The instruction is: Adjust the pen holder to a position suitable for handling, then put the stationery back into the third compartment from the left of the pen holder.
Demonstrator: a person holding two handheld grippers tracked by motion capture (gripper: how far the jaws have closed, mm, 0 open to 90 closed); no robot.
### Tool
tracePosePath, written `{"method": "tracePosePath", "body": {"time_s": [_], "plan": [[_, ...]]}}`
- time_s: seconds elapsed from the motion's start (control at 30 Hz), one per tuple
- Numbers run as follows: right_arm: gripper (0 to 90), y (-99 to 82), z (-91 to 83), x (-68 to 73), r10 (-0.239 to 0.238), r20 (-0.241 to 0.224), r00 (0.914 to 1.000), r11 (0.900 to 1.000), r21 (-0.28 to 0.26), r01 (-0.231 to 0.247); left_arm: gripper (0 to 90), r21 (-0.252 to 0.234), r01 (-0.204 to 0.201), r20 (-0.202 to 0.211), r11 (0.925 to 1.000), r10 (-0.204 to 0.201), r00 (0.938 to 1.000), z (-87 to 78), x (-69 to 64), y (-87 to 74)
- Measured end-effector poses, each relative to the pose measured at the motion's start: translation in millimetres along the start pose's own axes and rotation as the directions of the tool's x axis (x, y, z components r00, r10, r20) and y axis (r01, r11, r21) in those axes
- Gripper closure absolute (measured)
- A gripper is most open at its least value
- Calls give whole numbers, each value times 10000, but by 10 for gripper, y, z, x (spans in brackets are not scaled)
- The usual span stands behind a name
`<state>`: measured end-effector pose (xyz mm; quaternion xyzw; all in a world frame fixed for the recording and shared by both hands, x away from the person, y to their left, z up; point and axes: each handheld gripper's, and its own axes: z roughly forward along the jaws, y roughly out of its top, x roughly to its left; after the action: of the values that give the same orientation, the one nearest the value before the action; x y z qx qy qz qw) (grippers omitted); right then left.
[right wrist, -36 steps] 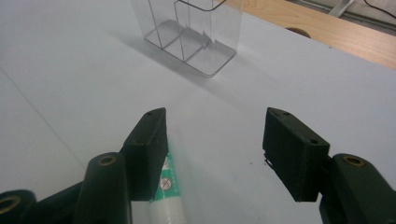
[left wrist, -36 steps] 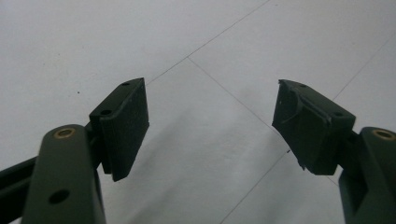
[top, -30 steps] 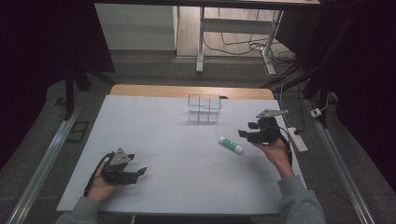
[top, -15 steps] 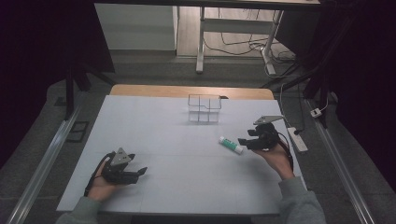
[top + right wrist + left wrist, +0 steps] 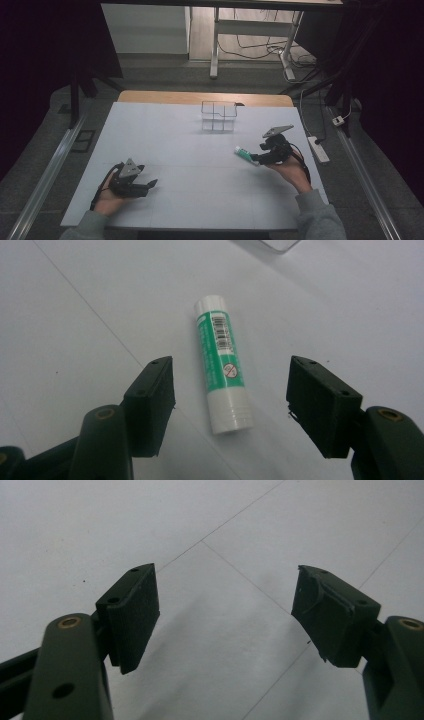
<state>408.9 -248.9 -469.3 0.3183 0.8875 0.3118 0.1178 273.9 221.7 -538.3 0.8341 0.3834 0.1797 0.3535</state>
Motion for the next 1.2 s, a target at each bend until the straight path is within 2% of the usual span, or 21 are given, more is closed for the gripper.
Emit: {"method": "tracePosePath", "body": {"time_s": [0.3,0.4,0.53,0.67,0.77,1.0,1.1,1.2], "plan": [[339,35,33,61,-143,-223,9996,9966,806,161,266,-25,-58,-40,10000,58,10000,-11,-22,5],[338,57,58,82,-257,-228,9994,9953,923,277,266,-60,-7,-31,10000,7,10000,-8,-19,4],[338,73,114,97,-358,-75,9993,9926,1156,365,266,-64,-11,-42,10000,10,10000,-10,-13,4],[338,71,189,49,-363,188,9992,9894,1416,333,266,-102,-6,-66,9999,6,10000,-19,-17,4],[342,56,247,14,-326,126,9994,9864,1617,301,266,-130,-4,-93,9999,3,10000,-30,-20,3],[391,36,387,-20,-576,182,9982,9770,2066,526,266,-97,15,-108,10000,-16,9999,-27,-21,0],[452,37,421,-22,-671,155,9976,9749,2135,622,265,-100,29,-107,9999,-30,9999,-27,-22,1],[550,41,434,-13,-810,-83,9967,9730,2164,809,266,-124,65,-108,9999,-67,9999,-32,-21,-1]]}}
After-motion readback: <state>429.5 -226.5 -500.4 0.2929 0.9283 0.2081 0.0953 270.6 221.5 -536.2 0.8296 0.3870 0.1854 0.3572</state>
